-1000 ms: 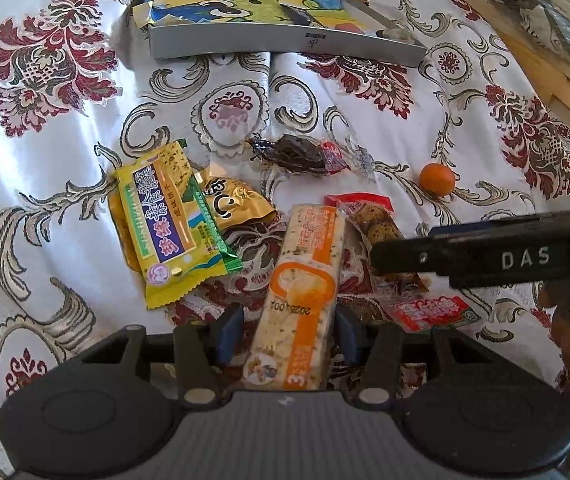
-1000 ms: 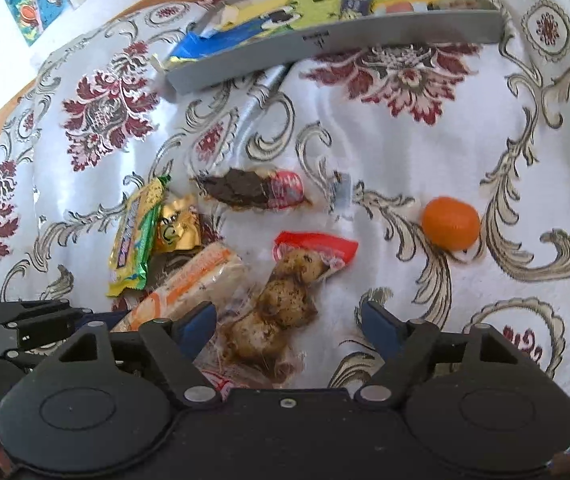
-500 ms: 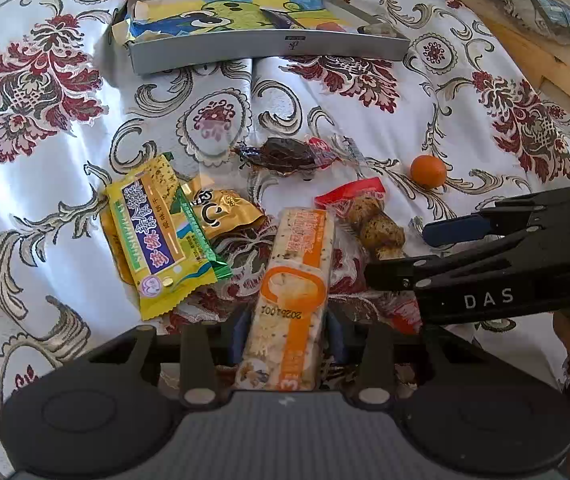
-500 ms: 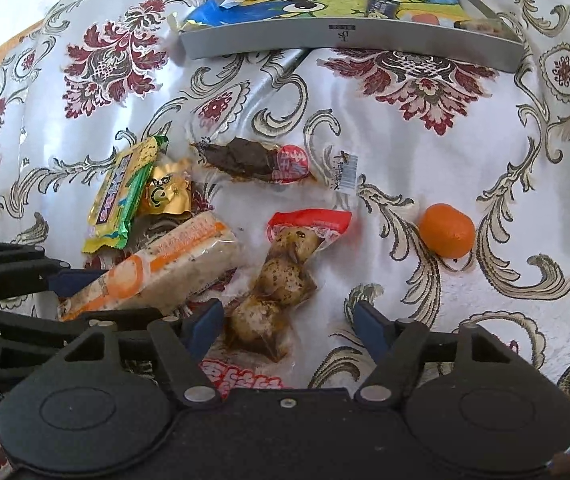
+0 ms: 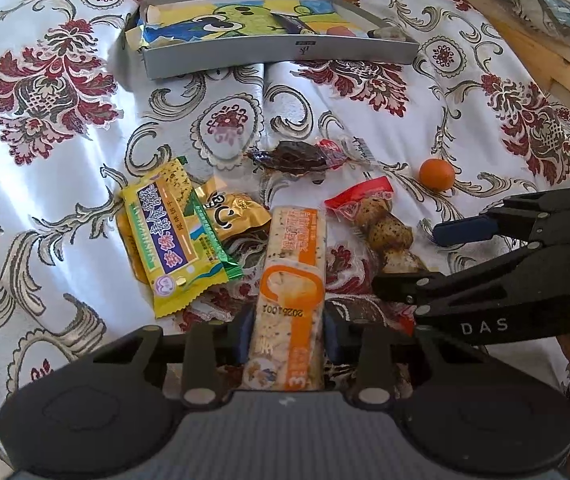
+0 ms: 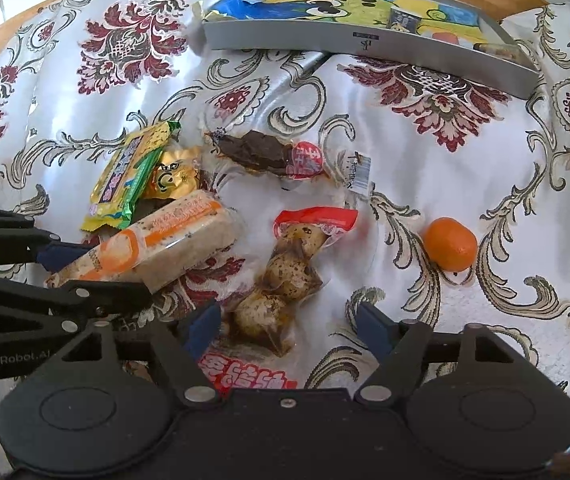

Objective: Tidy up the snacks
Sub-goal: 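Lift the rice cake bar with the left tool while the right lifts the quail-egg pack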

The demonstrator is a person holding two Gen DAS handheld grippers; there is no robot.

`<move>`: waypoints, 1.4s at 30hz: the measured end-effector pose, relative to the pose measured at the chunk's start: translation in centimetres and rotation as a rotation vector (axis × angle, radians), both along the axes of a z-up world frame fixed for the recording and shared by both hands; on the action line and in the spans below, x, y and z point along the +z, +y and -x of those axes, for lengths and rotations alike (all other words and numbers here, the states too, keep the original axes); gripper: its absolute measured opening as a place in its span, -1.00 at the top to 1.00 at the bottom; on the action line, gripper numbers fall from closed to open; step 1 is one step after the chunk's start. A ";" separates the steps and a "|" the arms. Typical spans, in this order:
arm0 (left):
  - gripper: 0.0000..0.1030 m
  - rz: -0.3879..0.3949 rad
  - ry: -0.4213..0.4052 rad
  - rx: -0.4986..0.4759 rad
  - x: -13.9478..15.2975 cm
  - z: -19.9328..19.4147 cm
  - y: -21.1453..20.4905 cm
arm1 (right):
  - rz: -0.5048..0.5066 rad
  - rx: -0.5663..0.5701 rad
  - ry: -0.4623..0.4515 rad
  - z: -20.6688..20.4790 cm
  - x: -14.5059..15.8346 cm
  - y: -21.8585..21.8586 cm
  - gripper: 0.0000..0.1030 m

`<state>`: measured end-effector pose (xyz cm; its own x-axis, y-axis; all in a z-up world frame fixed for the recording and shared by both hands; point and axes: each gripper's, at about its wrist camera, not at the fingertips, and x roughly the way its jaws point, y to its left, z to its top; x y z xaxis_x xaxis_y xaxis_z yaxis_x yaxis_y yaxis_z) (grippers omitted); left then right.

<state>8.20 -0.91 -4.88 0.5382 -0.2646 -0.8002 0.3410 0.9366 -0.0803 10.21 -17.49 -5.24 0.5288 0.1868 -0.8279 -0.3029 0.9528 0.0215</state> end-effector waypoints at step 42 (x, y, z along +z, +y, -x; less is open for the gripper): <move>0.31 0.060 0.006 0.052 1.4 1.2 0.4 | 0.143 0.119 -0.140 3.8 0.4 2.2 0.19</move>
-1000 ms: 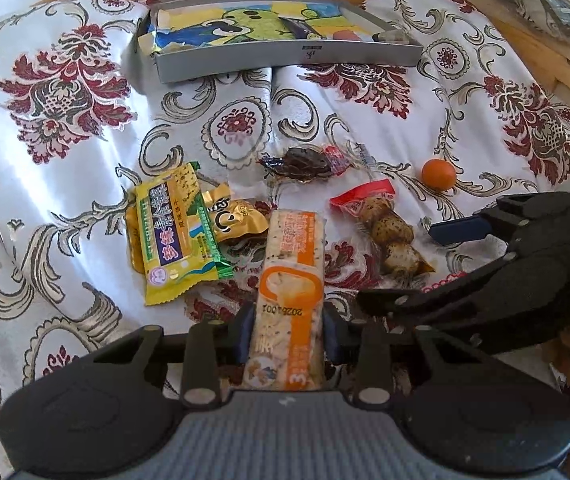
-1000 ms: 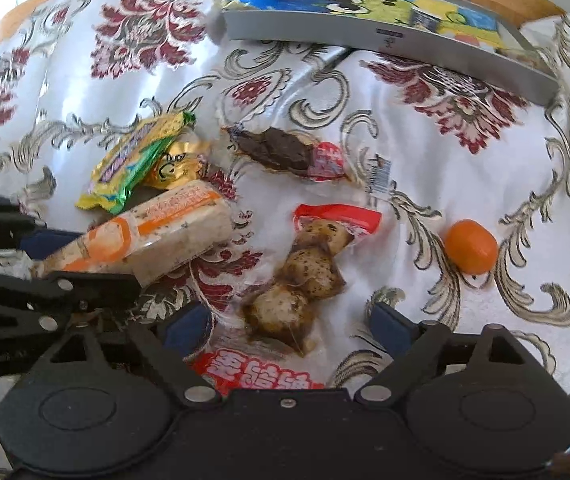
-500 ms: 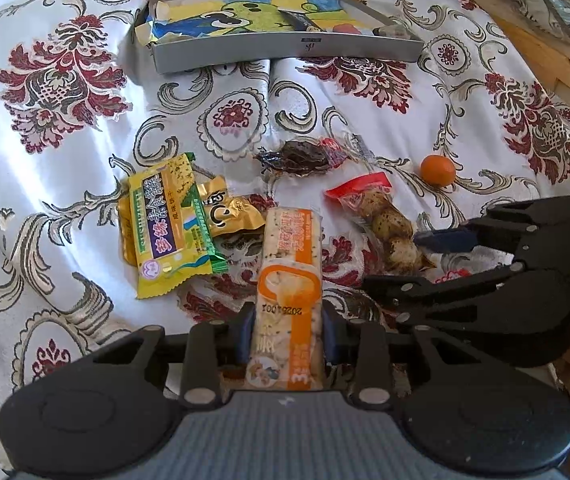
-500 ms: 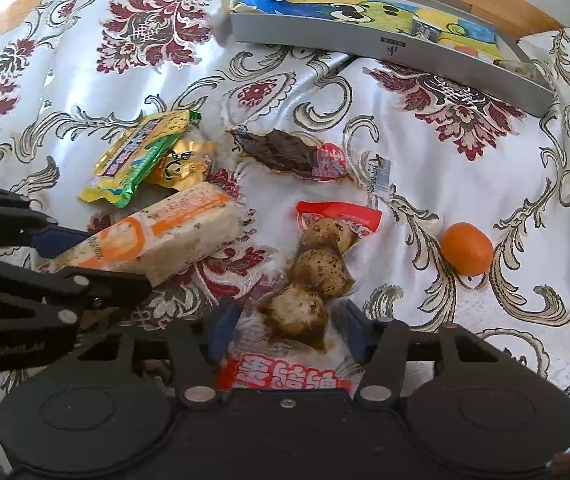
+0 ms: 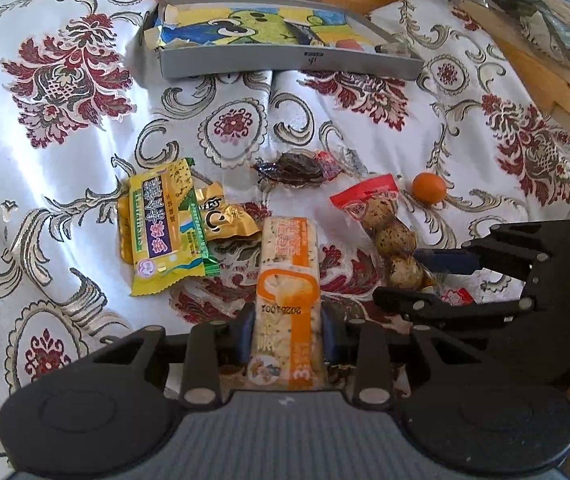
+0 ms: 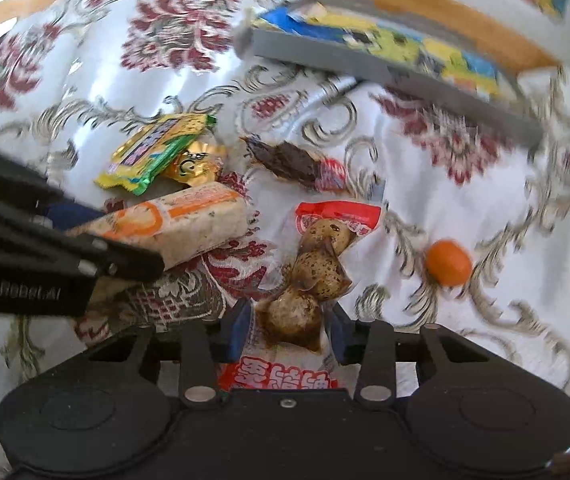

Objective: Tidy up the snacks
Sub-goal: 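Lift the rice cake bar with the left tool while the right lifts the quail-egg pack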

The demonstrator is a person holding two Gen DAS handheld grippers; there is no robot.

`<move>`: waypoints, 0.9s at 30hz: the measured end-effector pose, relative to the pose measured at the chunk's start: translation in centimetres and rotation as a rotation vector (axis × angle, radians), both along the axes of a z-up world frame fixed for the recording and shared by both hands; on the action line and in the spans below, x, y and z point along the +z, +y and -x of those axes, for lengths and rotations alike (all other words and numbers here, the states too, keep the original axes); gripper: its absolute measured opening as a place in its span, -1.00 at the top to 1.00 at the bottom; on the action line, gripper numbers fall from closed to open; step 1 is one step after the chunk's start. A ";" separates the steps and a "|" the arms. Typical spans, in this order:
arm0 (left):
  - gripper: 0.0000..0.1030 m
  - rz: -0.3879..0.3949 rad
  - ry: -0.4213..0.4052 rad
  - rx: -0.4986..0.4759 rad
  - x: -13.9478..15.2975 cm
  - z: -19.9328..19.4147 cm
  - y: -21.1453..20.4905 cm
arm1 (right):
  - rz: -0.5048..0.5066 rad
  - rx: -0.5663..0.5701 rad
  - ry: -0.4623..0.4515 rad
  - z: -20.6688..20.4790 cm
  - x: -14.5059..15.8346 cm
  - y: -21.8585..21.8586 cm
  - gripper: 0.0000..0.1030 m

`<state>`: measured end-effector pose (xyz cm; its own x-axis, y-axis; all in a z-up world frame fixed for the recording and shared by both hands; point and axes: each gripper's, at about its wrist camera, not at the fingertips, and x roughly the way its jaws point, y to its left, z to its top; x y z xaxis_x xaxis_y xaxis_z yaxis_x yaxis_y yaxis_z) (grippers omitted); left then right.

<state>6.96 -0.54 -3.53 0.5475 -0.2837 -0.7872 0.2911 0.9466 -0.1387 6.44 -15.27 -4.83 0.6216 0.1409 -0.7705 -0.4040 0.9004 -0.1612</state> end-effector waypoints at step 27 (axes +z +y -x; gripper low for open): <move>0.32 0.028 -0.245 0.041 2.9 2.8 -0.4 | 0.179 0.105 -0.293 3.1 2.4 0.9 0.20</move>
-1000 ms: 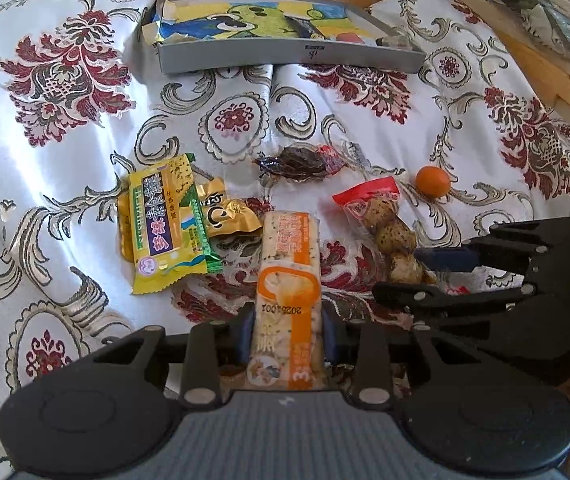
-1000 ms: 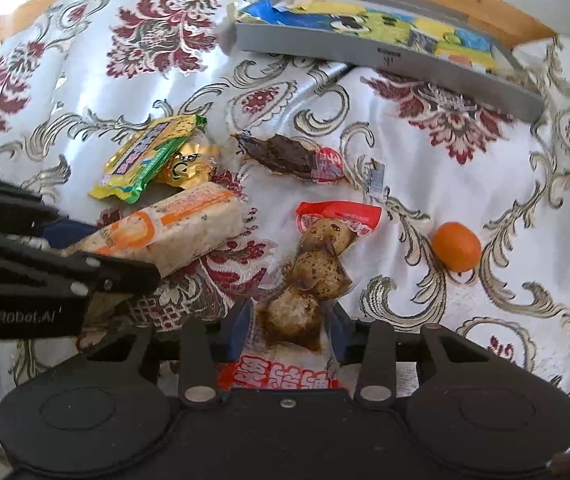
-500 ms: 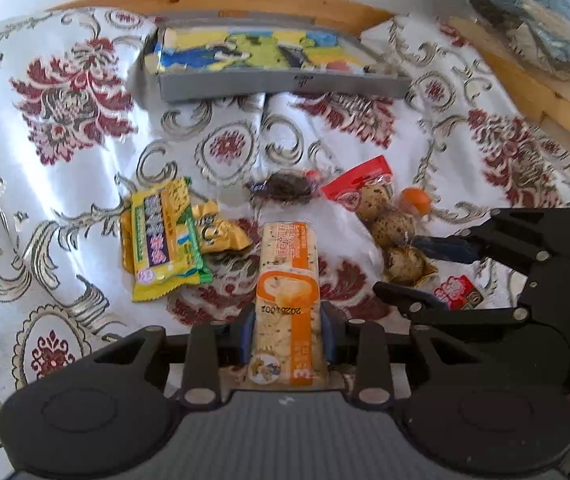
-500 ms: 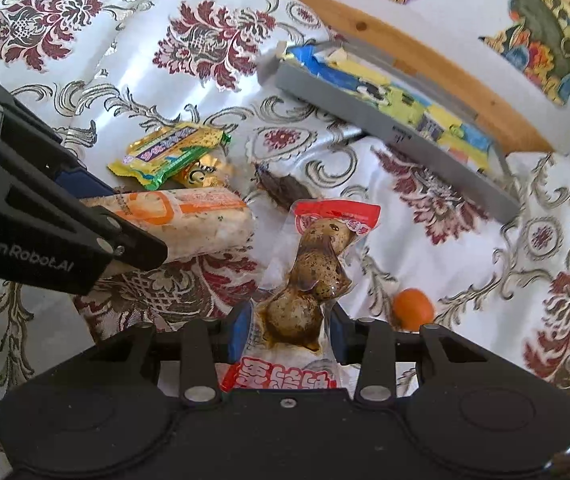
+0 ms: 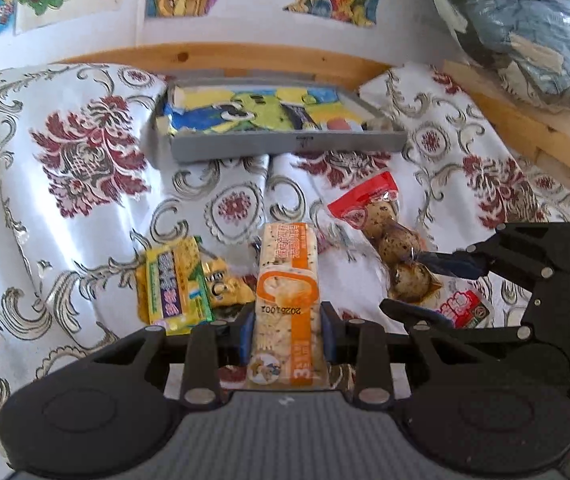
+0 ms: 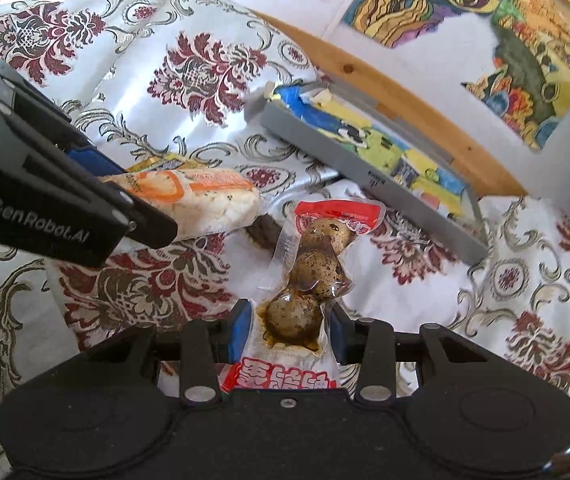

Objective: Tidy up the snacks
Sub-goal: 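Lift the rice cake bar with the left tool while the right lifts the quail-egg pack, then carry both packs over the tray and open both tools to drop them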

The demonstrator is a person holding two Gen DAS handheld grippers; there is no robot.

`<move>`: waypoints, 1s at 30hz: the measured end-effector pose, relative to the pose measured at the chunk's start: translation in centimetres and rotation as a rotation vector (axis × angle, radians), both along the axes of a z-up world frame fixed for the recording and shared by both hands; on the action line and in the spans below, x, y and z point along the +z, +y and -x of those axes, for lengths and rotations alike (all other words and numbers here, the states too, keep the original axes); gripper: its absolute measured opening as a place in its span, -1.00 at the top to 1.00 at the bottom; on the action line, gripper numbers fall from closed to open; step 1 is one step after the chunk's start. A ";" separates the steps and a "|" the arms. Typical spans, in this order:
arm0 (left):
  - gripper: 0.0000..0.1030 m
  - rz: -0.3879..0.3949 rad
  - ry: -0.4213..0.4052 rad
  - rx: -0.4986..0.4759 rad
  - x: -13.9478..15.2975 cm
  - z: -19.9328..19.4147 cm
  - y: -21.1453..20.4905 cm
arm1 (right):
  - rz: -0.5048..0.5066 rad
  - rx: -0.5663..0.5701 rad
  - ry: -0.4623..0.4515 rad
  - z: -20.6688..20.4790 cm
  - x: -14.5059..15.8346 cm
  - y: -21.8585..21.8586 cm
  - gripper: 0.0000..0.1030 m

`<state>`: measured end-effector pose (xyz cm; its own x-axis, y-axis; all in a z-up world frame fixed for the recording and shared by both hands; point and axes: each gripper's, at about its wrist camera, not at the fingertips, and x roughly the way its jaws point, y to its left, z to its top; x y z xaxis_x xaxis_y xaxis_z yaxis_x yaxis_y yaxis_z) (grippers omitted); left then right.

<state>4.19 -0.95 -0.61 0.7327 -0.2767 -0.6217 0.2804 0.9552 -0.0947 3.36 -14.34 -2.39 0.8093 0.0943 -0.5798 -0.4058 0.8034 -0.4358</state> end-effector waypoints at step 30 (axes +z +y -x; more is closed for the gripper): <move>0.32 0.130 -0.171 0.212 5.5 -16.2 -3.5 | -0.301 -0.037 -0.270 -15.2 6.6 -6.3 0.19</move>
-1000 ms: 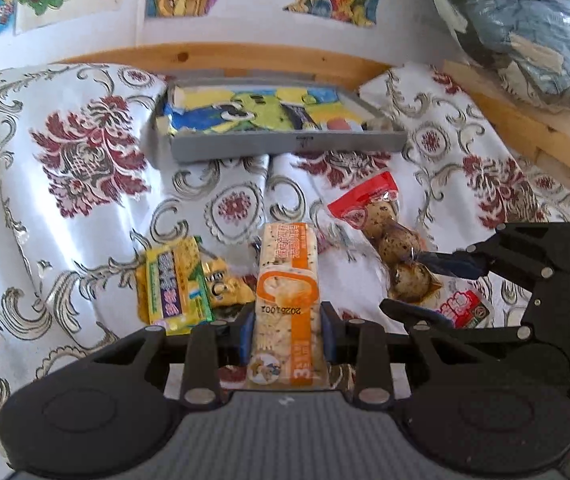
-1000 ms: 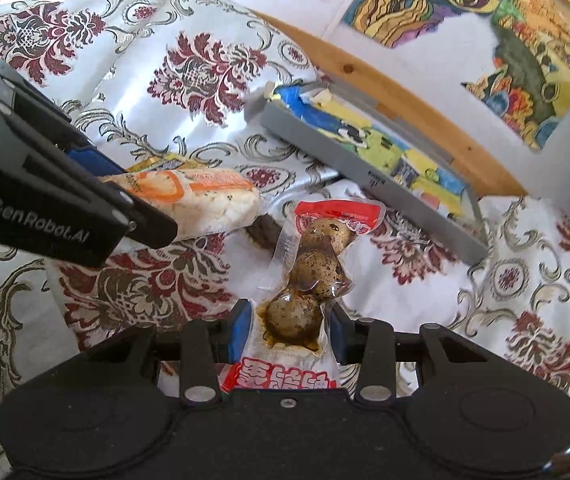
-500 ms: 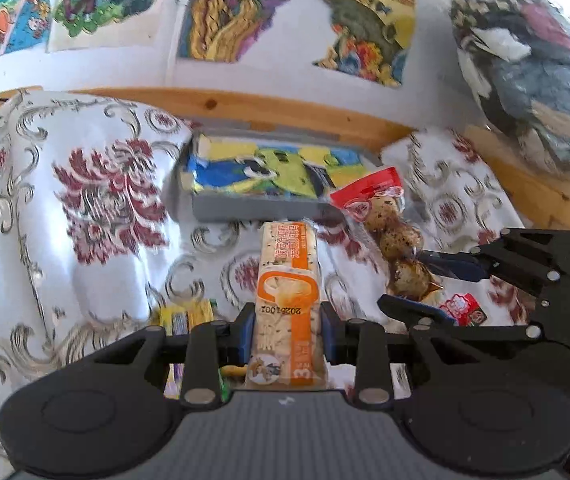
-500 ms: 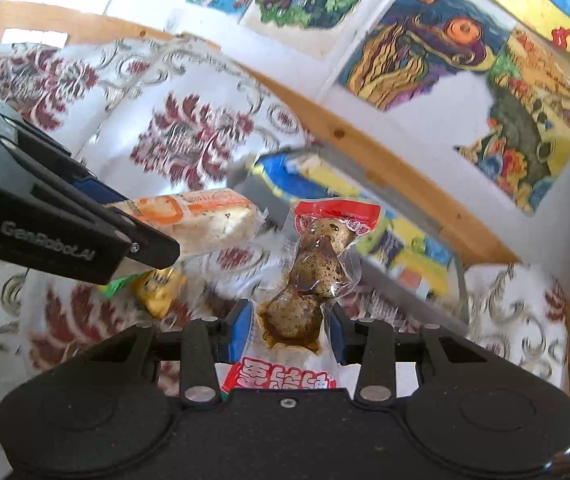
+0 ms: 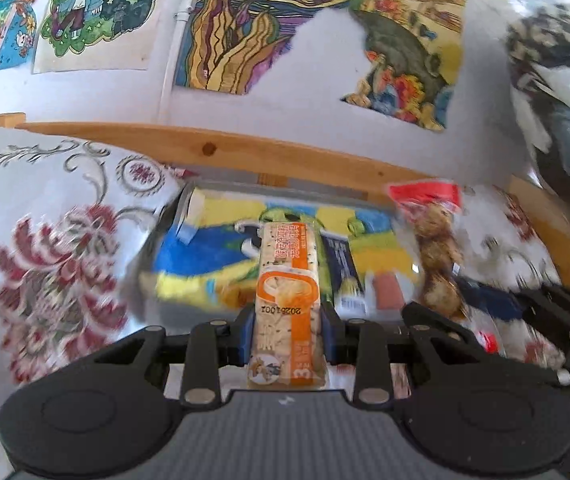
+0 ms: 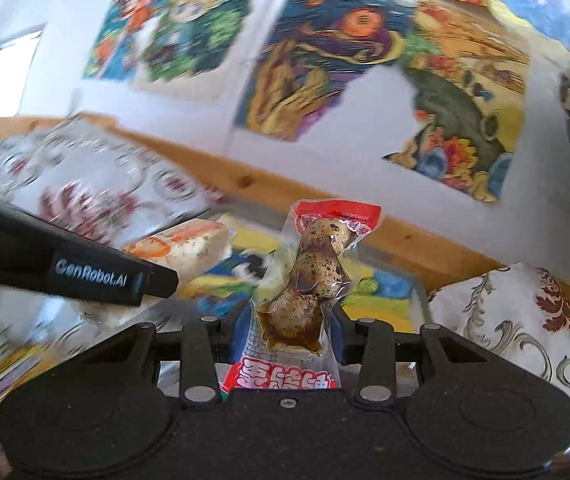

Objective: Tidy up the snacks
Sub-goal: 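Carry both packs over the tray and open both tools to drop them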

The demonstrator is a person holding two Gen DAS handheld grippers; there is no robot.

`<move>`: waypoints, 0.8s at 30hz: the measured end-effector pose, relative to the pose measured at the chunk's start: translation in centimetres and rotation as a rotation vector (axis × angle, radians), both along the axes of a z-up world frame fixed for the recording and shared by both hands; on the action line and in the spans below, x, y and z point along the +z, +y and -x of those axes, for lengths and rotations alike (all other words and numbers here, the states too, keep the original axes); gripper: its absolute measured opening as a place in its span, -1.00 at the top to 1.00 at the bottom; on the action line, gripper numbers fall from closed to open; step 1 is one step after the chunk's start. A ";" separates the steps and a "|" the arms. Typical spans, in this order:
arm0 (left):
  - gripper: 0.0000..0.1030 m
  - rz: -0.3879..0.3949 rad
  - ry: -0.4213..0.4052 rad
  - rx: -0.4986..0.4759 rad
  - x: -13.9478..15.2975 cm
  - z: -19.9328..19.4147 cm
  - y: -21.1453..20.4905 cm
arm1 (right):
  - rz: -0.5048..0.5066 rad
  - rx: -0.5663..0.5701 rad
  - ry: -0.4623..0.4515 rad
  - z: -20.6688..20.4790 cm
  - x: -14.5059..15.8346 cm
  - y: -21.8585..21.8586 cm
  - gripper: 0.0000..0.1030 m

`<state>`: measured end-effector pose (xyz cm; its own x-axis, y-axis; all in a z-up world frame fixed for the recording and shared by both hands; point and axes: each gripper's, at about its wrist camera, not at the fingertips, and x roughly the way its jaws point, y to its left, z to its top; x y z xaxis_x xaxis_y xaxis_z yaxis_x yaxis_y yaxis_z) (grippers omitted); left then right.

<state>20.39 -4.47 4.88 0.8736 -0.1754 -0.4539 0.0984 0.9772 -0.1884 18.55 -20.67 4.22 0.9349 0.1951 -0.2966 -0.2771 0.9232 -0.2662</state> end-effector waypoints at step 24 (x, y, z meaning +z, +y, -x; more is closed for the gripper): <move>0.31 -0.018 0.224 0.142 -3.8 -15.9 -5.7 | -0.290 -0.139 0.202 -14.1 -4.2 -5.5 0.15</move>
<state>36.30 -10.20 1.08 0.7665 -0.0485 -0.6404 -0.0822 0.9816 -0.1726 32.67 -26.19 -0.02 0.8866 0.1738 -0.4286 -0.1645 0.9846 0.0588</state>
